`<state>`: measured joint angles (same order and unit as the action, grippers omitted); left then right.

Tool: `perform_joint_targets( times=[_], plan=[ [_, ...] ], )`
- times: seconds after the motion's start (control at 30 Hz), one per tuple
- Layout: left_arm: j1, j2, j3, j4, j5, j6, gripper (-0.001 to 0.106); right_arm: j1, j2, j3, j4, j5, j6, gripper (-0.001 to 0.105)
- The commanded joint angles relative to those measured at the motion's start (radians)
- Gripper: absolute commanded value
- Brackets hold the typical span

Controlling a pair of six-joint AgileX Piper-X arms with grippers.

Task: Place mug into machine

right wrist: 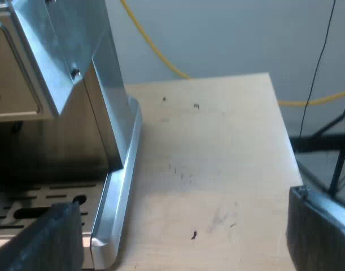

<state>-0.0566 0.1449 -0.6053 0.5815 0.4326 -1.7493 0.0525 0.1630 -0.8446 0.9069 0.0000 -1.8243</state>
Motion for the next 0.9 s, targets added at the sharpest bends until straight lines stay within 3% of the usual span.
perform_joint_targets(
  times=[0.03,0.23,0.33,0.57,0.9],
  plan=[
    [-0.004,-0.063,-0.006,0.020,0.009,-0.006,0.079,-0.004,-0.063,-0.007,0.003,0.000,-0.022,0.083],
    [-0.004,-0.203,-0.006,0.097,0.006,-0.006,0.079,-0.004,-0.203,-0.005,0.011,0.000,-0.022,0.083],
    [-0.004,-0.191,-0.030,0.167,0.006,-0.003,0.079,-0.003,-0.219,-0.018,0.072,0.000,-0.016,0.083],
    [-0.004,-0.193,-0.030,0.169,0.003,0.002,0.079,-0.002,-0.217,0.001,0.108,-0.028,-0.030,0.083],
    [-0.004,-0.193,0.026,0.281,-0.104,0.004,0.079,-0.002,-0.217,0.138,0.085,-0.081,-0.010,0.083]
  ],
)
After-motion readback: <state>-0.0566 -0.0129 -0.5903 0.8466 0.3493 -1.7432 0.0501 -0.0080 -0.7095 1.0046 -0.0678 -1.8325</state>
